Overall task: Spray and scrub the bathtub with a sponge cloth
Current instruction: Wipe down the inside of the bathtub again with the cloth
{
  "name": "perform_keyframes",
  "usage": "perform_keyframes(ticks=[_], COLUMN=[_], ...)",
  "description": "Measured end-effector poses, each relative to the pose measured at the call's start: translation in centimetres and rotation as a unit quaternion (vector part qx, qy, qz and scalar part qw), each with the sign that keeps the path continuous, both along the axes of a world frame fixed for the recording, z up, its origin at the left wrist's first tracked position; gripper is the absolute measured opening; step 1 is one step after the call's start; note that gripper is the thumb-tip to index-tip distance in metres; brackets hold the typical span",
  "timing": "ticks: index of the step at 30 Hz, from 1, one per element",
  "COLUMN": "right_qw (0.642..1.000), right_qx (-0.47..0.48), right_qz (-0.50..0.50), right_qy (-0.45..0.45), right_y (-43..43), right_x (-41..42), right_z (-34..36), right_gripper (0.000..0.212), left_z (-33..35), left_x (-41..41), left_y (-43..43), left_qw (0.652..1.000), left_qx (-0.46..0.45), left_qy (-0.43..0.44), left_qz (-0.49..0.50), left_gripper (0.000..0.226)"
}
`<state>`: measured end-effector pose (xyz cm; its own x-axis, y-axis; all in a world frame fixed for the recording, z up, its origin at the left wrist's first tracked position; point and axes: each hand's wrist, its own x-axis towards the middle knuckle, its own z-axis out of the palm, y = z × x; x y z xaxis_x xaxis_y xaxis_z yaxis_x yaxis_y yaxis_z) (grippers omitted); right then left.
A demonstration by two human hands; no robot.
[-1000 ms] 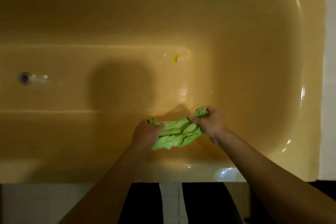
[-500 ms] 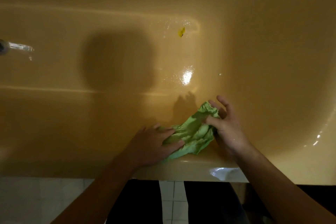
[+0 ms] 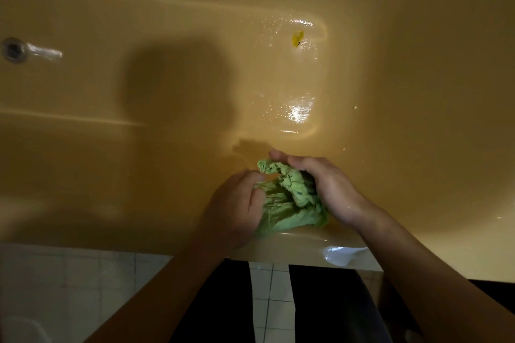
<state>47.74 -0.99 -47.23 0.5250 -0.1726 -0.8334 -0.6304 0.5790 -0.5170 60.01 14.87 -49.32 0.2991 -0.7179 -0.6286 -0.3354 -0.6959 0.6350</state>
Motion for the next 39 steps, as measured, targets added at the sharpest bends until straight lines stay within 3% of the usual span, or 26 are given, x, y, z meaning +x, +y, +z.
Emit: perform_keyframes(ticks=[4,9,14,17,19,21,25,27,28,29,30,31,33,37,39], right_qw=[0.997,0.973,0.861,0.844,0.808,0.772,0.703,0.631,0.622,0.62,0.647,0.692,0.772,0.823,0.852], right_qx=[-0.024,-0.038,-0.152,-0.146,-0.156,-0.166,-0.197,-0.193,-0.19,-0.197,-0.211,-0.188,-0.174,-0.223,-0.212], right_qz=[0.073,0.226,0.484,0.516,0.567,0.613,0.675,0.74,0.745,0.742,0.706,0.653,0.552,0.509,0.478], right_qy=[0.012,-0.011,0.018,0.027,-0.011,0.026,0.108,0.134,0.148,0.158,0.194,0.243,0.264,0.121,-0.001], right_y=[0.7,2.9,4.8,5.3,3.9,1.3,-5.6,-8.3,-9.0,-9.3,-9.5,-9.5,-8.2,-2.7,-1.0], right_x=[0.9,2.2,3.7,4.7,3.7,0.4,-8.5,-11.3,-11.6,-11.1,-10.4,-9.5,-8.2,-3.8,-3.4], right_z=[-0.3,-0.2,-0.2,-1.5,-2.7,-3.9,-5.5,-8.4,-10.5,-12.2,-13.8,-15.6,-18.7,-14.2,-8.6], right_gripper=[0.043,0.048,0.049,0.055,0.054,0.054,0.091,0.094,0.102,0.115,0.122,0.117,0.086,0.048,0.047], left_z=[0.4,0.8,0.8,1.1,1.3,1.6,1.1,0.8,0.6,0.5,0.3,0.2,0.1,0.2,0.2], left_x=[0.6,0.5,1.3,1.6,1.4,0.8,-0.7,-1.9,-2.4,-2.9,-3.3,-3.6,-3.7,-3.6,-3.7], left_y=[2.5,2.8,4.5,4.4,4.0,3.6,2.7,2.2,2.1,2.1,2.1,2.1,2.0,1.5,1.6], left_qw=[0.968,0.951,0.949,0.942,0.942,0.942,0.938,0.932,0.929,0.926,0.923,0.922,0.92,0.913,0.915], left_qx=[0.062,0.039,0.024,0.003,-0.008,-0.007,-0.006,-0.012,-0.017,-0.022,-0.029,-0.034,-0.029,-0.024,-0.027], left_qy=[-0.237,-0.304,-0.315,-0.335,-0.336,-0.332,-0.345,-0.361,-0.368,-0.376,-0.381,-0.384,-0.387,-0.4,-0.397], left_qz=[-0.059,-0.032,0.025,0.012,0.018,0.037,0.024,0.02,0.023,0.027,0.032,0.037,0.053,0.07,0.071], left_gripper=[0.034,0.031,0.024,0.027,0.03,0.027,0.028,0.03,0.031,0.031,0.031,0.03,0.031,0.031,0.031])
